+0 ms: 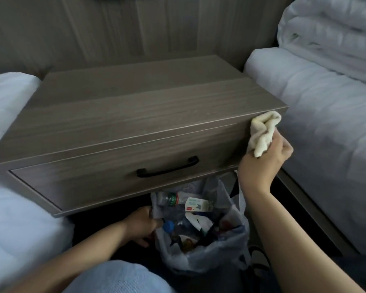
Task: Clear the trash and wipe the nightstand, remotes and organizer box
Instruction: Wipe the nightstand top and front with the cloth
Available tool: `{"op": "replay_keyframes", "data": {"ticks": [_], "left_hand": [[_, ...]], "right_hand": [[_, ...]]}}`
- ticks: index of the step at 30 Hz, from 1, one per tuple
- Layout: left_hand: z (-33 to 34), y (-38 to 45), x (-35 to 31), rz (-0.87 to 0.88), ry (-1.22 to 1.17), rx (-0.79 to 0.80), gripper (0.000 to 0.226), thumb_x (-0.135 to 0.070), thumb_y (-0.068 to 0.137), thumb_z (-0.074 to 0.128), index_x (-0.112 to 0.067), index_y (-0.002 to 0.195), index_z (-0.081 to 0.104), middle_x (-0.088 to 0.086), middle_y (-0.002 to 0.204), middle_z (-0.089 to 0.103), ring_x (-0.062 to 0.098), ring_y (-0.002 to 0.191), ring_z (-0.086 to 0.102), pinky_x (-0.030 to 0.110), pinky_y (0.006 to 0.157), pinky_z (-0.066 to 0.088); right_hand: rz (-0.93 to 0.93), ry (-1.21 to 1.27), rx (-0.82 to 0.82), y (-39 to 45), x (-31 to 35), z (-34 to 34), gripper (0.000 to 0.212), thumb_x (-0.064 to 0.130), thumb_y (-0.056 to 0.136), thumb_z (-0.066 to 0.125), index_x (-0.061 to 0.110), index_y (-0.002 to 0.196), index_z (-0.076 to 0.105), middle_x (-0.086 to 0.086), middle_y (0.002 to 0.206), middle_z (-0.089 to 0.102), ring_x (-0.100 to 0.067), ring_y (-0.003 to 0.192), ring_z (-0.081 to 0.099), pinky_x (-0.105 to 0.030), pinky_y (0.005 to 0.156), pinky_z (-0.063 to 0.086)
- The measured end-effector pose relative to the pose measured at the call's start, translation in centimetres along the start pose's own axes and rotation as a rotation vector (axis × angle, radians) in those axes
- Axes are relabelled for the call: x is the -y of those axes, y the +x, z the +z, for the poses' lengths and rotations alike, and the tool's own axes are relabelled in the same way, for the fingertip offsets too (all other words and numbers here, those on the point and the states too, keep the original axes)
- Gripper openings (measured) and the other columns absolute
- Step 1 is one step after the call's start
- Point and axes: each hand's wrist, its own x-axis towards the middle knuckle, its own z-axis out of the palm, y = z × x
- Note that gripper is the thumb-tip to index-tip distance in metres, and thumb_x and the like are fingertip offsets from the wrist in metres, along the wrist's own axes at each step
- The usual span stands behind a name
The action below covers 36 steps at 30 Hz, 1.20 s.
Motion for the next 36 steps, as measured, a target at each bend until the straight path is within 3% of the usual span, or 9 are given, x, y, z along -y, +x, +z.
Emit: {"op": "replay_keyframes", "data": {"ticks": [3,7,11,15,20,26,31,34,36], "left_hand": [[-2.1,-1.9,0.2,-0.021,0.454,-0.039,0.056,-0.038,0.099,0.050,-0.011,0.145,0.036,0.010,0.142,0.051,0.024,0.124,0.055,0.032,0.098,0.046],[-5.6,-5.5,0.0,0.011,0.671,-0.131,0.062,-0.039,0.092,0.057,-0.013,0.145,0.041,0.007,0.140,0.054,0.019,0.121,0.055,0.020,0.090,0.042],[-8.8,-8.6,-0.5,0.114,0.421,-0.312,0.042,-0.035,0.080,0.066,-0.019,0.119,0.066,-0.005,0.097,0.075,0.013,0.092,0.069,0.024,0.082,0.052],[-10.8,-11.8,-0.9,0.354,0.118,-0.754,0.012,-0.030,0.070,0.060,-0.032,0.072,0.071,-0.015,0.071,0.074,0.005,0.077,0.071,0.031,0.082,0.055],[-11.3,-14.3,-1.5,0.620,-0.070,-1.066,0.024,-0.035,0.066,0.051,-0.026,0.071,0.072,-0.009,0.067,0.073,0.008,0.072,0.071,0.036,0.078,0.058],[-12.7,-14.6,-1.6,0.838,-0.307,-1.244,0.018,-0.011,0.081,0.051,-0.017,0.086,0.068,-0.006,0.077,0.072,0.007,0.072,0.071,0.025,0.072,0.055],[-13.7,-14.0,-0.8,0.810,-0.195,-1.311,0.035,-0.008,0.087,0.047,-0.021,0.111,0.068,0.000,0.109,0.068,0.012,0.099,0.062,0.011,0.083,0.042],[-13.8,-13.1,-0.5,0.809,-0.061,-1.286,0.039,-0.013,0.090,0.045,-0.017,0.125,0.062,0.000,0.111,0.065,0.018,0.102,0.059,0.025,0.095,0.043],[-13.4,-12.5,-0.4,0.894,0.157,-1.285,0.041,-0.013,0.091,0.045,-0.009,0.129,0.059,0.008,0.120,0.065,0.023,0.113,0.059,0.047,0.100,0.043]], "right_hand": [[0.028,-0.005,-0.020,-3.2,-0.1,2.3,0.047,-0.017,0.073,0.049,0.003,0.116,0.052,-0.004,0.119,0.035,-0.021,0.102,0.044,-0.007,0.084,0.035],[-0.189,-0.037,0.222,-9.5,-0.9,3.7,0.038,-0.002,0.073,0.057,0.006,0.110,0.058,-0.004,0.113,0.045,-0.014,0.101,0.040,-0.009,0.088,0.033],[-0.240,-0.025,0.321,-10.8,-1.1,2.6,0.043,-0.004,0.078,0.057,0.002,0.121,0.057,-0.003,0.118,0.044,-0.020,0.105,0.047,-0.023,0.090,0.040],[-0.373,-0.012,0.345,-10.6,0.1,2.8,0.051,-0.010,0.072,0.059,0.003,0.121,0.060,-0.008,0.123,0.046,-0.015,0.112,0.040,-0.020,0.097,0.037],[-0.417,-0.096,0.362,-11.0,0.2,4.0,0.047,-0.019,0.066,0.064,0.002,0.108,0.060,-0.010,0.118,0.050,-0.018,0.109,0.034,-0.039,0.092,0.041],[-1.006,0.105,0.695,-14.2,3.0,4.8,0.021,0.005,0.088,0.058,-0.005,0.103,0.069,-0.018,0.108,0.063,-0.029,0.112,0.051,-0.038,0.099,0.041],[-1.488,0.086,0.783,-18.3,6.5,11.0,0.024,0.007,0.096,0.050,-0.002,0.102,0.072,-0.016,0.109,0.070,-0.035,0.112,0.062,-0.045,0.094,0.047],[-1.914,-0.084,0.883,-18.0,3.6,13.0,0.029,0.001,0.094,0.046,0.003,0.096,0.075,-0.010,0.110,0.071,-0.029,0.118,0.061,-0.043,0.094,0.048],[-2.006,-0.189,0.938,-16.2,1.5,12.2,0.044,0.001,0.099,0.032,0.007,0.101,0.075,-0.006,0.116,0.070,-0.024,0.121,0.059,-0.037,0.099,0.046]]}}
